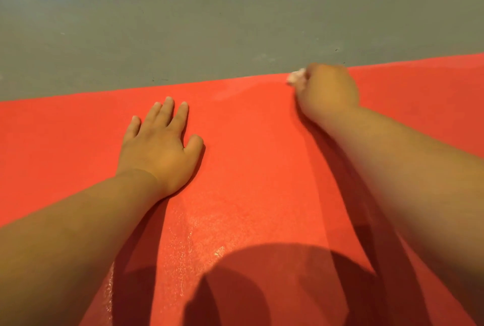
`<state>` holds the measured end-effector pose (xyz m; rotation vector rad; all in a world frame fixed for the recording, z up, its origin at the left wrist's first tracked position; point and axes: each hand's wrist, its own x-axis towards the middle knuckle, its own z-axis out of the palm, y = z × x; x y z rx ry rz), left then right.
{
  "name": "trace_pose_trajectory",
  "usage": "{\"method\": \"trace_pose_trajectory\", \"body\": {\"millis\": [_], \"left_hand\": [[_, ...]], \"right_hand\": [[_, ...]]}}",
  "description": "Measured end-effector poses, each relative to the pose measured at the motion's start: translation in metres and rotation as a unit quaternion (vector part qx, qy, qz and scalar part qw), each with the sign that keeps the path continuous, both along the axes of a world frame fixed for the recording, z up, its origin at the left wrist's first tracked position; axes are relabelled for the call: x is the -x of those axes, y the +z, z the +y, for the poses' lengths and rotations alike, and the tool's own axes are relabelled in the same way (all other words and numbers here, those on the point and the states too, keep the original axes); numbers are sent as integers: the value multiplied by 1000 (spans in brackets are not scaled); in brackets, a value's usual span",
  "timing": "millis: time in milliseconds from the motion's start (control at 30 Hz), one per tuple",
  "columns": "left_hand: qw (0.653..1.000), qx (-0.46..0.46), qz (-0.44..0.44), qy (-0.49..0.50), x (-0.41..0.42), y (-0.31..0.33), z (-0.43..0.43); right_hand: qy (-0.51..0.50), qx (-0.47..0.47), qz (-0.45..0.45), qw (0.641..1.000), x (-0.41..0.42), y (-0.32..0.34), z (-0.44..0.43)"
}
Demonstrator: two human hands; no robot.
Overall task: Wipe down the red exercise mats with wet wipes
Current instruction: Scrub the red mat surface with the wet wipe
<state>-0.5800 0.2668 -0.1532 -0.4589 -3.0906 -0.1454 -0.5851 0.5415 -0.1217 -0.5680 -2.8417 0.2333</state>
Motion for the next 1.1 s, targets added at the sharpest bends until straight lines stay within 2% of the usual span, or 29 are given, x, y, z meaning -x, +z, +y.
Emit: {"method": "trace_pose_trajectory", "body": {"millis": [33,67,100,167,233,300,333,400,467,500,567,633,700,767,833,900,967,1033,1100], "left_hand": [[1000,0,-1,0,1,0,0],[1000,0,-1,0,1,1,1],[1000,0,-1,0,1,1,1],[1000,2,0,2,2,2,1],[1000,0,0,3,2,2,2],[1000,-5,0,3,3,3,2],[1000,-7,1,2,3,3,2],[1000,-10,1,3,4,2,1],[1000,-15,2,9,6,1,1],[1000,-19,3,12,7,0,1],[1000,-24,4,18,8,-1,1],[1000,-25,7,18,9,0,1],[1000,-23,7,18,9,1,1],[1000,-21,4,17,9,2,1],[1000,-23,0,15,9,1,2],[1000,-25,1,15,10,2,3],[1000,-24,0,16,10,3,3],[1000,-27,-2,15,10,5,4],[999,-31,-5,13,9,6,5]], "right_hand": [[-56,3,-6,998,5,-1,8],[-63,9,-6,998,9,-2,3],[-34,28,3,999,14,-5,-12],[88,72,30,993,21,-11,-58],[219,78,32,972,19,-15,-99],[255,56,28,965,20,-12,-99],[228,42,21,972,24,-10,-83],[105,13,0,994,30,-4,-35],[-28,-24,-17,999,28,1,7],[-46,-49,-26,997,28,2,12],[1,-66,-26,998,37,-1,-13],[93,-21,-11,995,48,-5,-60],[213,6,-4,977,50,-10,-102],[253,16,1,967,50,-8,-107],[176,8,-13,984,52,-6,-67],[42,-3,-20,999,45,0,-7],[-66,-24,-20,997,29,3,35],[-76,-33,-19,996,28,-1,35],[-9,-8,-10,1000,39,-6,2]]}}
